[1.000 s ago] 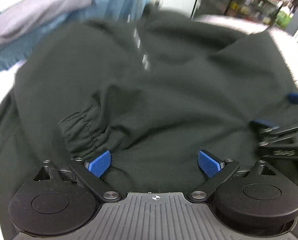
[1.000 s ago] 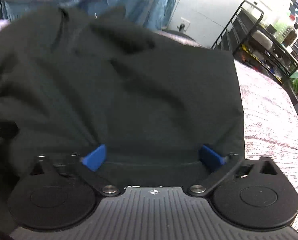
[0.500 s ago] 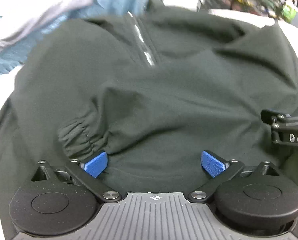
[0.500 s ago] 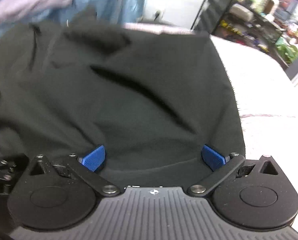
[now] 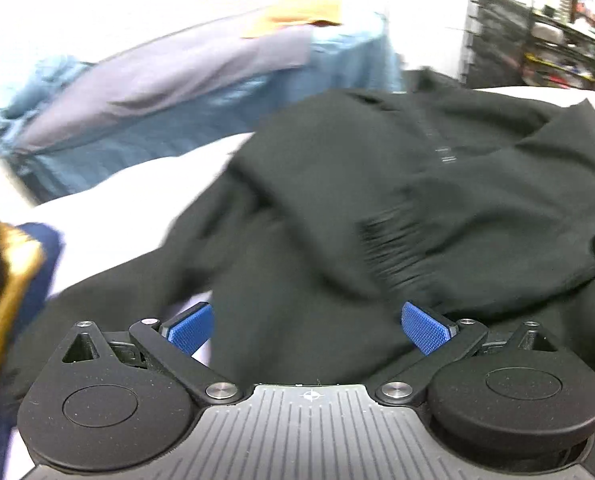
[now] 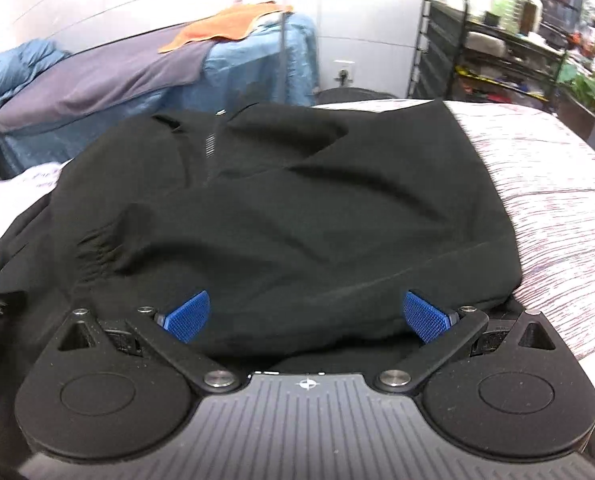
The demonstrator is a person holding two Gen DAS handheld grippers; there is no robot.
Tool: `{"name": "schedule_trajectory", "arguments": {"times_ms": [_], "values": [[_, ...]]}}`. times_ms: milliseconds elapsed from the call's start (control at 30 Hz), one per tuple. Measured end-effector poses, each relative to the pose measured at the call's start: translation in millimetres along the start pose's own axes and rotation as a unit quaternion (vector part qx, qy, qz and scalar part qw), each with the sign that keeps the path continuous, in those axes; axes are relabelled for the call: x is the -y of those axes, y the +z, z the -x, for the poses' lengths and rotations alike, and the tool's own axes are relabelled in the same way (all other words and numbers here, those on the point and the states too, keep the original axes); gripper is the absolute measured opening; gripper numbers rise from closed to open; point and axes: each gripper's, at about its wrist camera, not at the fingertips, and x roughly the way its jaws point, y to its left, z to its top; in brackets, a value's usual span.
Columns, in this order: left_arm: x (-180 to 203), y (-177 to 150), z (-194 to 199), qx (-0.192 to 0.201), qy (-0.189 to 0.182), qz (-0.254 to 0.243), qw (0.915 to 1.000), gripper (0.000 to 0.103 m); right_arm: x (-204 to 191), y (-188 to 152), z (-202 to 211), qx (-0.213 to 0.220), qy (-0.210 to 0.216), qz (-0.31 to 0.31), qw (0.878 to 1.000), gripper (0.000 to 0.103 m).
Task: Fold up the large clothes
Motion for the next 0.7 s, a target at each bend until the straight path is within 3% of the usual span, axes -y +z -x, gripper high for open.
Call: {"name": "schedule_trajectory", "arguments": {"times_ms": [233, 333, 567, 700], "values": [[-89, -46, 19, -0.021, 0.11, -0.008, 0.9936, 0.103, -33, -12, 5, -0.017, 0.025, 0.025, 0.999, 0.103], [-126, -64, 27, -0.027, 0.141, 0.002, 0.9896, 0.103, -43, -18, 9, -0.02, 0.029, 0.043, 0.998, 0.103], [-172, -78, 13, -0.047, 0.169, -0.01, 0.9844, 0.103, -69, -33, 10, -0.042, 0.02, 0.083, 0.995, 0.103], [-195, -101, 20, -0.047, 0.166, 0.029, 0.9846, 0.103, -81, -40, 16, -0.044, 0.017, 0.105, 0.993, 0.103]]}}
